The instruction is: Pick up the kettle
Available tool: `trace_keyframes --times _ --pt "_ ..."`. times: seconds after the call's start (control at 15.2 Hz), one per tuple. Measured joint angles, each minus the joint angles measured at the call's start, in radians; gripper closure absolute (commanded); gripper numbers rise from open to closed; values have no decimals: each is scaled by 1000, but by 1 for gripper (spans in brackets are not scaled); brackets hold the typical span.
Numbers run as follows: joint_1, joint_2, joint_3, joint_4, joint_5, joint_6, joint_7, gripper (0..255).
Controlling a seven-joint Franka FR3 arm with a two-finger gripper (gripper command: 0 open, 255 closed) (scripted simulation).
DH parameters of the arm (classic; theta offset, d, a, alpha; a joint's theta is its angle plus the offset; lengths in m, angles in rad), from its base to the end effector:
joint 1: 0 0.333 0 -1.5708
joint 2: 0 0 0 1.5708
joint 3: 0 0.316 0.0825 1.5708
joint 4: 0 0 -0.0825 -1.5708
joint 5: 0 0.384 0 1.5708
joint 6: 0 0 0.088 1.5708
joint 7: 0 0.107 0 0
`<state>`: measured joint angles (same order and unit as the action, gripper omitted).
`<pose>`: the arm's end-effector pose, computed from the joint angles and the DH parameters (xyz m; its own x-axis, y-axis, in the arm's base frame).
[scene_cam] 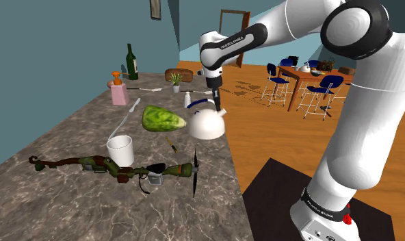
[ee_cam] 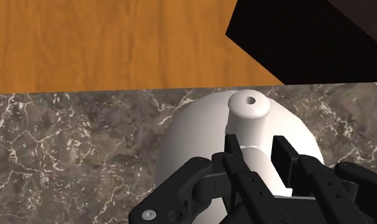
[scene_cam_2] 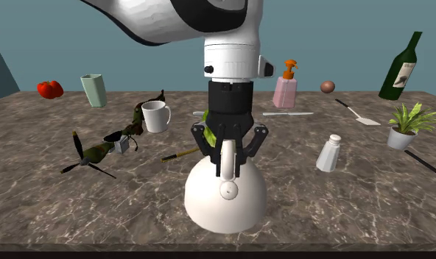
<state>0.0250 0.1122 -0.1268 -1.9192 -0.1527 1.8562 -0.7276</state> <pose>0.5624 -0.0676 0.4218 0.7552 0.6131 -0.2321 0.6293 -0.7772 -0.0055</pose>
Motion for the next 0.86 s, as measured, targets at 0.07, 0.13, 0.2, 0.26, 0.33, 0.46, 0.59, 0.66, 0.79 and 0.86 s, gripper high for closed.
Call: trace_keyframes --times 0.07,0.13,0.2,0.26,0.33,0.46,0.59,0.66,0.79,0.86 --pt "0 -2 0 9 0 -11 -1 255" --pt "1 -5 1 18 1 -24 -1 255" --pt "2 -8 1 27 1 -36 -3 255" --pt "1 -12 1 34 1 -46 -4 255" --pt "1 -16 1 42 1 -57 -7 255" --pt "1 -21 1 64 1 -85 -11 255" --pt "2 -27 1 87 1 -113 -14 255" --pt "2 -27 1 101 1 -126 -17 255" --pt "2 -30 1 122 2 -151 -19 255" --pt "3 -32 1 126 2 -157 -19 255"
